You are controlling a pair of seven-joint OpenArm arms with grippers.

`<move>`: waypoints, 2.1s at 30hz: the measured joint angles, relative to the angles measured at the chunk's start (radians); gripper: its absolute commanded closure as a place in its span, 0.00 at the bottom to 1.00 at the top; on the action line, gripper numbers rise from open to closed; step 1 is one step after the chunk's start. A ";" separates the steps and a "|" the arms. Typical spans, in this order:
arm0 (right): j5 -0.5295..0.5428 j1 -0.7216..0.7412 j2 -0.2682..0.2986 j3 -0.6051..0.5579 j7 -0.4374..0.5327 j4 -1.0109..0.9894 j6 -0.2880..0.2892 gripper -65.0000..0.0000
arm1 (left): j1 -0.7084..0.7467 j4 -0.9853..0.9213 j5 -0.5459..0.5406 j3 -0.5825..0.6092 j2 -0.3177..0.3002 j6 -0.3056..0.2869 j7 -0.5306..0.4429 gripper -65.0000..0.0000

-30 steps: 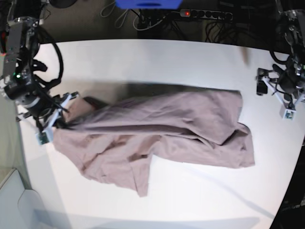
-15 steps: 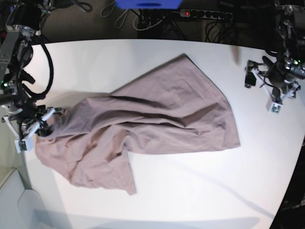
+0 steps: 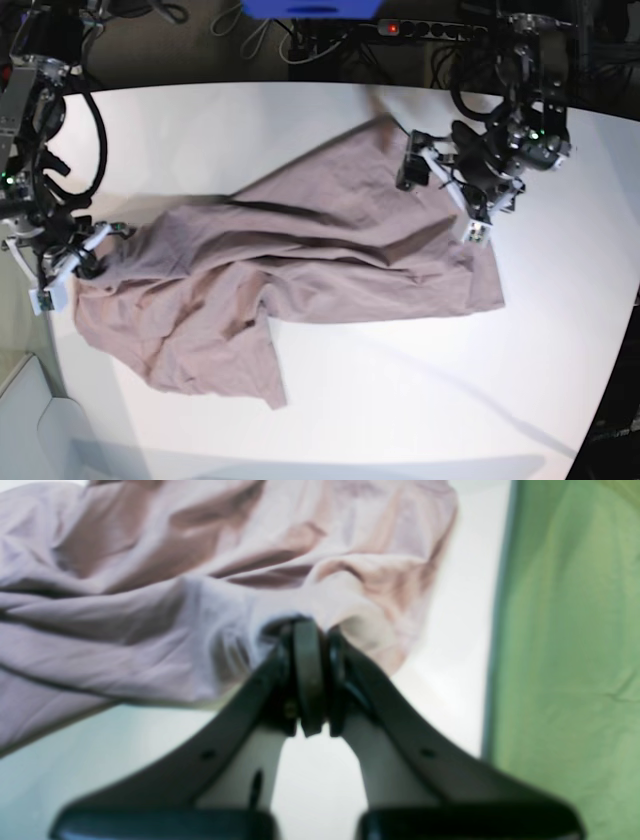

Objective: Layout the t-shirt on the table in an organized manner, then fold the t-shirt properly
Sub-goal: 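Move the left gripper over the shirt and pinch its opposite edge, then pull the shirt edge with the left gripper away from the right gripper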

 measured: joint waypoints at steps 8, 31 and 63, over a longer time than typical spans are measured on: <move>0.000 0.000 0.001 -0.001 0.000 0.000 0.000 1.00 | 0.017 -0.112 -0.003 -0.076 0.082 0.003 -0.024 0.11; 0.000 0.000 -0.002 0.000 -0.001 0.000 0.000 1.00 | -0.097 -0.193 -0.007 -0.108 0.092 0.002 0.005 1.00; 0.000 0.003 0.023 0.007 -0.001 0.008 0.000 1.00 | -0.420 0.009 -0.204 -0.293 0.158 -0.007 0.017 1.00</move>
